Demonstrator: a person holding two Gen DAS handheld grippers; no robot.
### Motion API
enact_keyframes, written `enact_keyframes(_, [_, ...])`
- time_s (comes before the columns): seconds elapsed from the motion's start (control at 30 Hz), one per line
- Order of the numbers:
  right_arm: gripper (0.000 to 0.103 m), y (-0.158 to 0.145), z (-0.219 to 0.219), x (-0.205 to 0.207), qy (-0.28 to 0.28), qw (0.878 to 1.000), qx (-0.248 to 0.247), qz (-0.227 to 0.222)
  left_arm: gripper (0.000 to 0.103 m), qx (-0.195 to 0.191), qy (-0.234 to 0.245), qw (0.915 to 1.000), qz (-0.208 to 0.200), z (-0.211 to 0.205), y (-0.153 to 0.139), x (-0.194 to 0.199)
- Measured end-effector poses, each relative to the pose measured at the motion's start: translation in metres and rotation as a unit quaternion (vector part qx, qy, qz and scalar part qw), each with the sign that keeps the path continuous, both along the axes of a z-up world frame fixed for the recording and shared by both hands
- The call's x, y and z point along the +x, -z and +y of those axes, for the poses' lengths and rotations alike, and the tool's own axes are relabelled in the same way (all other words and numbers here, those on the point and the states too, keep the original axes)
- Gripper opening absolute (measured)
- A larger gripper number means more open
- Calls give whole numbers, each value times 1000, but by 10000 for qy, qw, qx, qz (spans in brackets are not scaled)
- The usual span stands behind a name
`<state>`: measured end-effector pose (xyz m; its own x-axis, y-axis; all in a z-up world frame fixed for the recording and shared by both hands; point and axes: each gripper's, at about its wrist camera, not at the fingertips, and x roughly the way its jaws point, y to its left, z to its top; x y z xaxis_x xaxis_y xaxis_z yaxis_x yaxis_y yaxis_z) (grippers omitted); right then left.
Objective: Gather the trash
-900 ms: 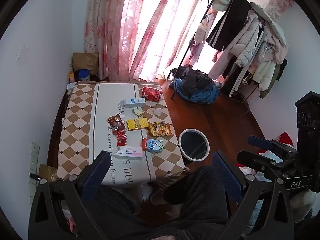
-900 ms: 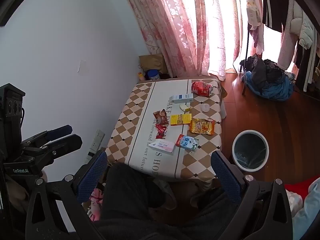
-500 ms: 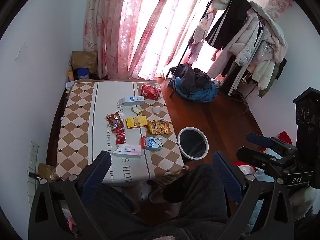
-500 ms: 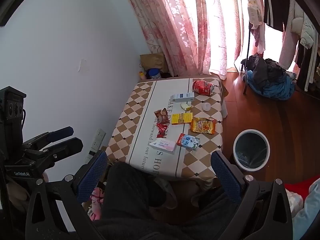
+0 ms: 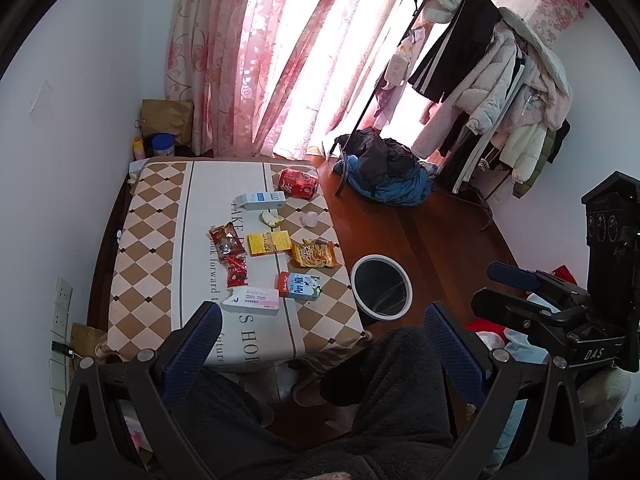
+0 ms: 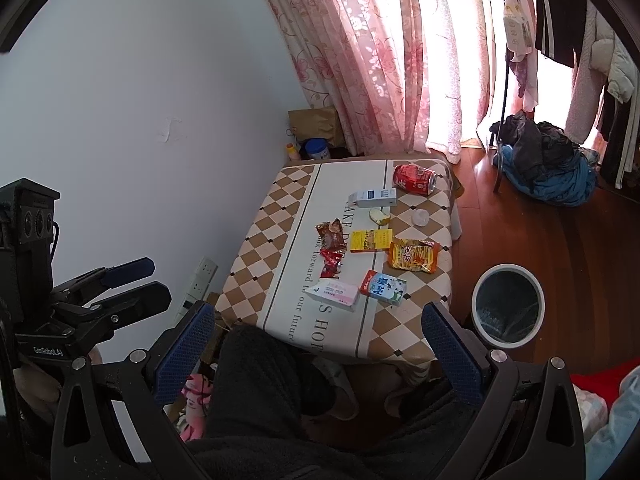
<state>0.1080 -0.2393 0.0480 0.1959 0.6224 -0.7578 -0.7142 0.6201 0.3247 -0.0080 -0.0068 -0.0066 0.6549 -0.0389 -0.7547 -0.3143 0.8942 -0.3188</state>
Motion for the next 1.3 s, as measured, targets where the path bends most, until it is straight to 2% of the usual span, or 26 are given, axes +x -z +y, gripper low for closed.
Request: enact_keyframes(1.3, [103, -6, -2, 4, -9, 10000, 11, -58, 103, -20, 10, 10000, -18, 2, -3, -1])
